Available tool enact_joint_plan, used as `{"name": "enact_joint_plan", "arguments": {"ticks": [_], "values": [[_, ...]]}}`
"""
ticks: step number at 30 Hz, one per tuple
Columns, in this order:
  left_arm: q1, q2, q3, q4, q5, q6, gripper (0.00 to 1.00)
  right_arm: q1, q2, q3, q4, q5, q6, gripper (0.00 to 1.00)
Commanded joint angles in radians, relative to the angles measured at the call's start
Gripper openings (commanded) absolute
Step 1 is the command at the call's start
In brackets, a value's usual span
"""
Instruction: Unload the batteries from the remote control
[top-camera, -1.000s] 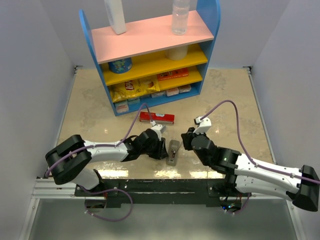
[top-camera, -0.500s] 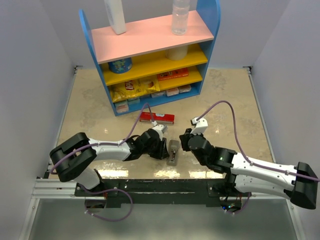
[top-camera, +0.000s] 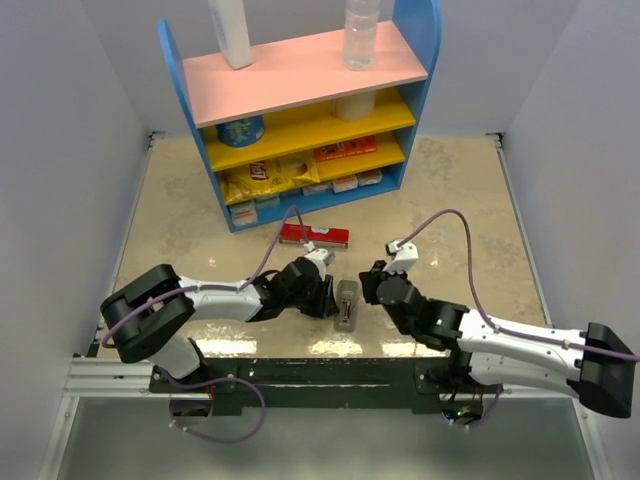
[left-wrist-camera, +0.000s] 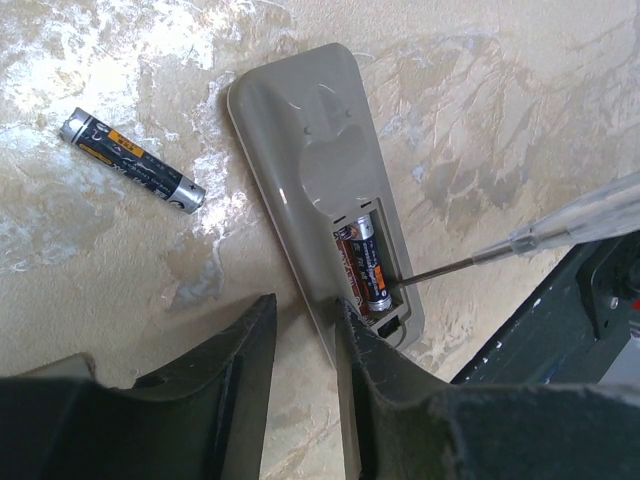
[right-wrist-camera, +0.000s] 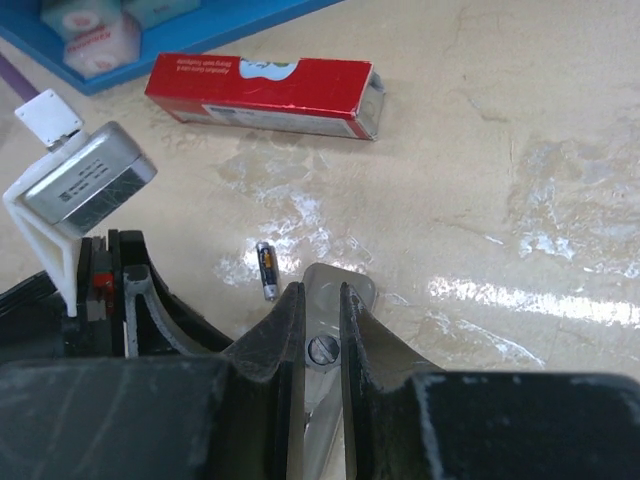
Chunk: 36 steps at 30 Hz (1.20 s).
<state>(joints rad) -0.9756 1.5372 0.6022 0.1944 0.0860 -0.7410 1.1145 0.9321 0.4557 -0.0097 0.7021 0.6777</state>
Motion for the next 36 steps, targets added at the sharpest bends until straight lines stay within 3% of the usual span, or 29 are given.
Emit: {"name": "enact_joint_plan", "arguments": {"ticks": [1, 3, 6, 11, 24, 30, 33, 36], "values": [[-0.005, 0.011, 0.002, 0.043, 0.017, -0.015, 0.34, 0.005, -0.099, -0.167, 0.059, 0.036, 0.191, 0.00], [-0.005, 0.018, 0.001, 0.037, 0.017, -0.018, 0.33, 0.005, -0.150, -0.285, 0.159, 0.040, 0.246, 0.00], [-0.005, 0.023, 0.005, 0.023, 0.017, -0.018, 0.33, 0.005, -0.251, -0.374, 0.180, 0.072, 0.322, 0.00], [-0.005, 0.032, 0.007, 0.017, 0.008, -0.023, 0.33, 0.005, -0.326, -0.388, 0.143, 0.129, 0.368, 0.00], [-0.005, 0.038, -0.005, 0.025, 0.004, -0.044, 0.32, 0.005, -0.314, -0.416, 0.258, 0.283, 0.372, 0.00], [-0.006, 0.038, -0.016, 0.030, 0.006, -0.047, 0.32, 0.005, -0.265, -0.473, 0.479, 0.248, 0.260, 0.00], [-0.006, 0.043, -0.021, 0.040, 0.008, -0.051, 0.32, 0.005, -0.168, -0.467, 0.634, 0.195, 0.073, 0.00], [-0.006, 0.047, -0.019, 0.050, 0.014, -0.054, 0.32, 0.008, -0.072, -0.422, 0.654, 0.211, 0.030, 0.00]]}}
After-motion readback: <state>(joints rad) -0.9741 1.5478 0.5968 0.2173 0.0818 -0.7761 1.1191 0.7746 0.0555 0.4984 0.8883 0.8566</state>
